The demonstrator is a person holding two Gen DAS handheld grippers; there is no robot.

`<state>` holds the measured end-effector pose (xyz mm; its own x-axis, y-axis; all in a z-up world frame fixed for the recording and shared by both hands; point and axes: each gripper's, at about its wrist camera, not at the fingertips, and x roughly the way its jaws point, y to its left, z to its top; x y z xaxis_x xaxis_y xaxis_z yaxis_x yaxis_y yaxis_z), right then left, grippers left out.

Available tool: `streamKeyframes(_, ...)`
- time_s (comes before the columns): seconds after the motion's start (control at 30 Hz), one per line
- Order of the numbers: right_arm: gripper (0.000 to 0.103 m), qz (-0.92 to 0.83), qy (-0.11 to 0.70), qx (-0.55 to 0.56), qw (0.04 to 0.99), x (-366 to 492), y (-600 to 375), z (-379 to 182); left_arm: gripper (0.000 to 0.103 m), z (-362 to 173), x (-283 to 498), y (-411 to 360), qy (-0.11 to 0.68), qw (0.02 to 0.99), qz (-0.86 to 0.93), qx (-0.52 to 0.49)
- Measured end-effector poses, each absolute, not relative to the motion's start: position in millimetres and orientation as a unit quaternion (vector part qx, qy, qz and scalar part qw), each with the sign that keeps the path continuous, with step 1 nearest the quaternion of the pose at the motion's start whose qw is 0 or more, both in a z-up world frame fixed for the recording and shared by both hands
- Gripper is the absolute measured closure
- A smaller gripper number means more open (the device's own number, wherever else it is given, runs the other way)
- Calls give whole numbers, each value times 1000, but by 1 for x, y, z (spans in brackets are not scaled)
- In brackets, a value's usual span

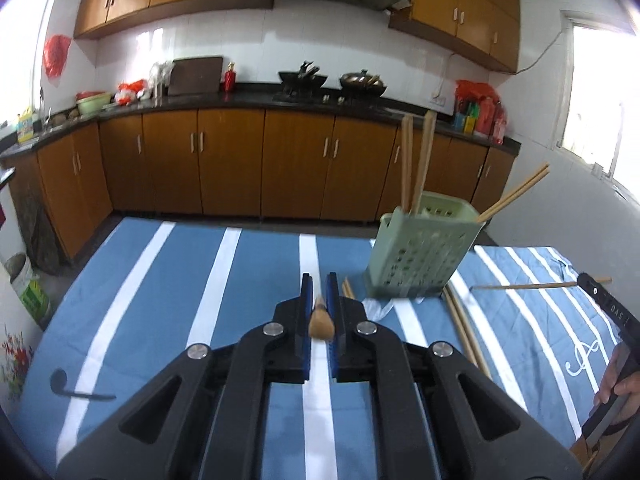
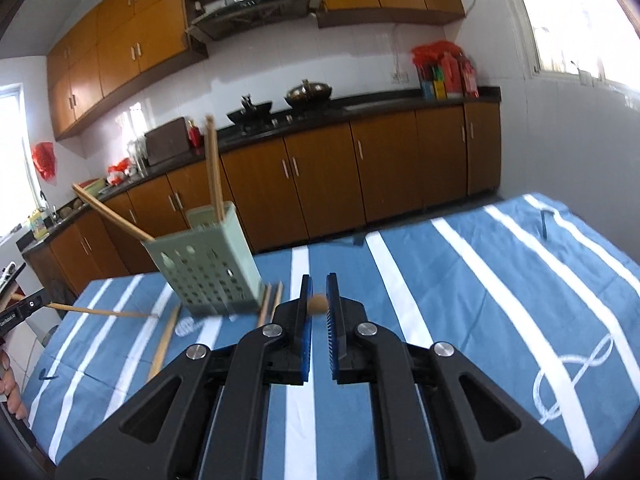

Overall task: Organize utensils
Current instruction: 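Turn the chopstick upright into the green holder with the left tool while the right does too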

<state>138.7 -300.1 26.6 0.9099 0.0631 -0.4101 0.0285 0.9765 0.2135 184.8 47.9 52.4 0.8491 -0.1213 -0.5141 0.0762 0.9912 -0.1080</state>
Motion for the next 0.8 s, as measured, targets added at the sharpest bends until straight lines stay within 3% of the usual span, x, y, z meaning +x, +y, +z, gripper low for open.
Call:
streamKeyframes(0.33, 96, 67, 141, 105, 982, 134, -284, 96, 96, 112, 180, 35, 218, 970, -103, -31)
streamKeyframes(0.57, 96, 112, 45, 116, 986, 130, -266, 151, 96, 157, 184, 8, 159, 977, -137, -43)
streamKeyframes(0.8, 96, 97, -45, 108, 988, 157, -243, 169, 96, 193, 215, -18, 86, 986, -122, -74)
